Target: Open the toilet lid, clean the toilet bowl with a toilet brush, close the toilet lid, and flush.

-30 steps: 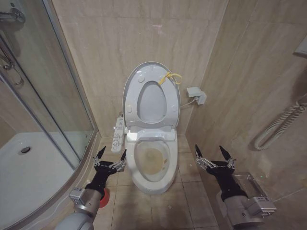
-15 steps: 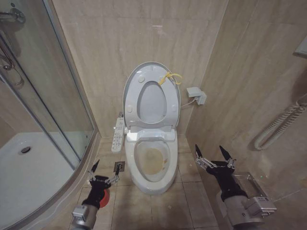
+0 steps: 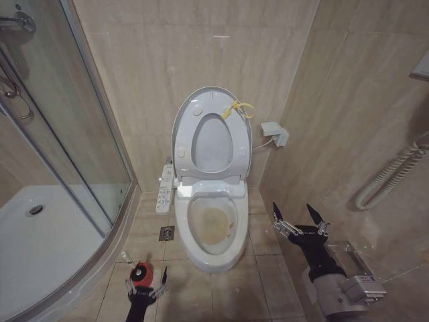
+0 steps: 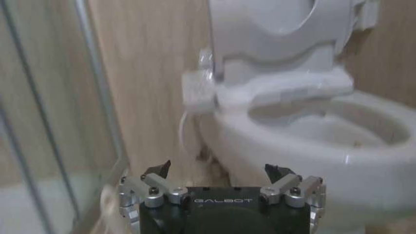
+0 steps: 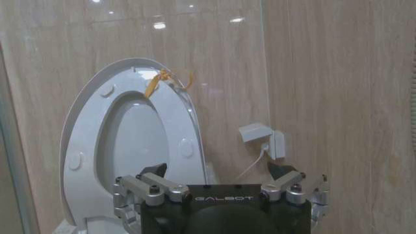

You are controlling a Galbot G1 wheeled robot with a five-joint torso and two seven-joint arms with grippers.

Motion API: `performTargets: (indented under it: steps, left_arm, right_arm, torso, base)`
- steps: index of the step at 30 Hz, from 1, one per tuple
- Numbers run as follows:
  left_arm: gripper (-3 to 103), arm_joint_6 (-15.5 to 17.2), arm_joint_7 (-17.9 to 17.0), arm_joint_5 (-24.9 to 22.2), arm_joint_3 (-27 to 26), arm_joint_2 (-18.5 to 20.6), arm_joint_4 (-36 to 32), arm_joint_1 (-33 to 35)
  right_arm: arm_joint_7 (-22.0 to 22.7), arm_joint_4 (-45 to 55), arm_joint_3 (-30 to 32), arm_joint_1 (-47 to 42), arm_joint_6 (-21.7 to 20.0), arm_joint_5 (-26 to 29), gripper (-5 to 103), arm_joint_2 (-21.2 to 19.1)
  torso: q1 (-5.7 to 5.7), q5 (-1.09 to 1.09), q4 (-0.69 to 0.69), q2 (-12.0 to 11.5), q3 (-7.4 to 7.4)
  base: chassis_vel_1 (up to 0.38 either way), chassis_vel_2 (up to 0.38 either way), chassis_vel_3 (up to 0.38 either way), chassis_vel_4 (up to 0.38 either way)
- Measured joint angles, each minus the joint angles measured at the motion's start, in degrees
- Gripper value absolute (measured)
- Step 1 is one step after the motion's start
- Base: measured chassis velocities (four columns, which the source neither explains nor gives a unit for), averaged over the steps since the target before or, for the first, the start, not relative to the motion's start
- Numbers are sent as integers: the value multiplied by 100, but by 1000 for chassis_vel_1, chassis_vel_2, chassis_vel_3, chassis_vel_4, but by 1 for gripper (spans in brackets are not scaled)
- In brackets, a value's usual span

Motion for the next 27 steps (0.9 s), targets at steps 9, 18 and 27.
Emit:
performTargets:
  steps: [9,18,27]
  left_arm:
    - [100,-264,202,-517,-207,-27,760,-222]
    - [93,-456,-182,-680,-586,-157,1313,-457]
    - [89,-542,173,-921,-889,124,1703,-1010]
  right_arm:
    - [0,0,-1,0,0,0,100,0]
    - [0,0,0,0,0,0,100,0]
    - [0,0,0,0,0,0,100,0]
  torso:
    - [0,1,-1,0,0]
    - [0,0,0,0,0]
    - [0,-1,-1,0,0]
  base:
    - [0,0,0,0]
    - [0,0,0,0]
    - [0,0,0,0]
